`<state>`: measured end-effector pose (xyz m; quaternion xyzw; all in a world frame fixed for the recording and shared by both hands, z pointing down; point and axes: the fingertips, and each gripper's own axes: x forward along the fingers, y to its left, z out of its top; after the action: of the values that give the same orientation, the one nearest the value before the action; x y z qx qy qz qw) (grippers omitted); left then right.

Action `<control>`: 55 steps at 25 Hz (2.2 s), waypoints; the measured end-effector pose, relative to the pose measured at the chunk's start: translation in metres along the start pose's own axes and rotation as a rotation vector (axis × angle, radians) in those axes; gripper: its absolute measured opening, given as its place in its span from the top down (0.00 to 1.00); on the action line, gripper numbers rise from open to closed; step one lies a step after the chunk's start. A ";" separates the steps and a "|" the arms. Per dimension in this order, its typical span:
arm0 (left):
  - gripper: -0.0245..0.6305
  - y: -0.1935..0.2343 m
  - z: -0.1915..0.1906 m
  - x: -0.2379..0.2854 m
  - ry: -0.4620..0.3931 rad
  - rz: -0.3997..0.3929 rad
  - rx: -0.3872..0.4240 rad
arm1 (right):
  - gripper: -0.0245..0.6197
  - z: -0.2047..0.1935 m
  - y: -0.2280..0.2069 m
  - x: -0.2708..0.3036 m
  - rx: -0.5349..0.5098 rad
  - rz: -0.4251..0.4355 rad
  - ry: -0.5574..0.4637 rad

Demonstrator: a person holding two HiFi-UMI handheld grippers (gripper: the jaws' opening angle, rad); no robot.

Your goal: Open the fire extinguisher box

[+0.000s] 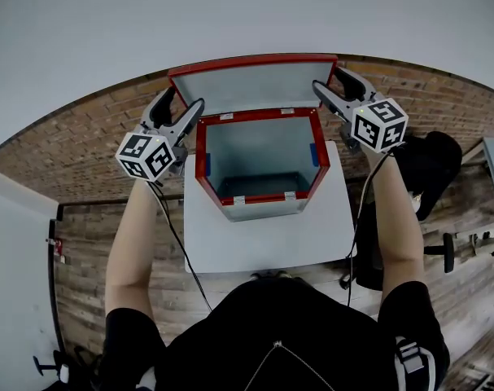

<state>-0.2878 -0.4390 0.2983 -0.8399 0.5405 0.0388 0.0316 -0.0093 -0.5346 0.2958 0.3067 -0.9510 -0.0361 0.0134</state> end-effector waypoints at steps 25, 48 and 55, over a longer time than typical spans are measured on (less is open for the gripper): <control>0.36 0.024 0.003 0.003 0.048 0.042 0.043 | 0.52 0.006 -0.037 0.005 0.051 -0.069 0.013; 0.79 -0.091 0.021 -0.072 -0.067 0.033 0.019 | 0.83 0.035 0.093 -0.073 -0.013 -0.013 -0.069; 0.86 -0.124 0.007 -0.087 -0.071 0.024 -0.008 | 0.90 0.020 0.110 -0.096 0.023 -0.023 -0.066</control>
<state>-0.2115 -0.3084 0.3018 -0.8315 0.5489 0.0708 0.0470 0.0030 -0.3882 0.2836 0.3165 -0.9477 -0.0353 -0.0220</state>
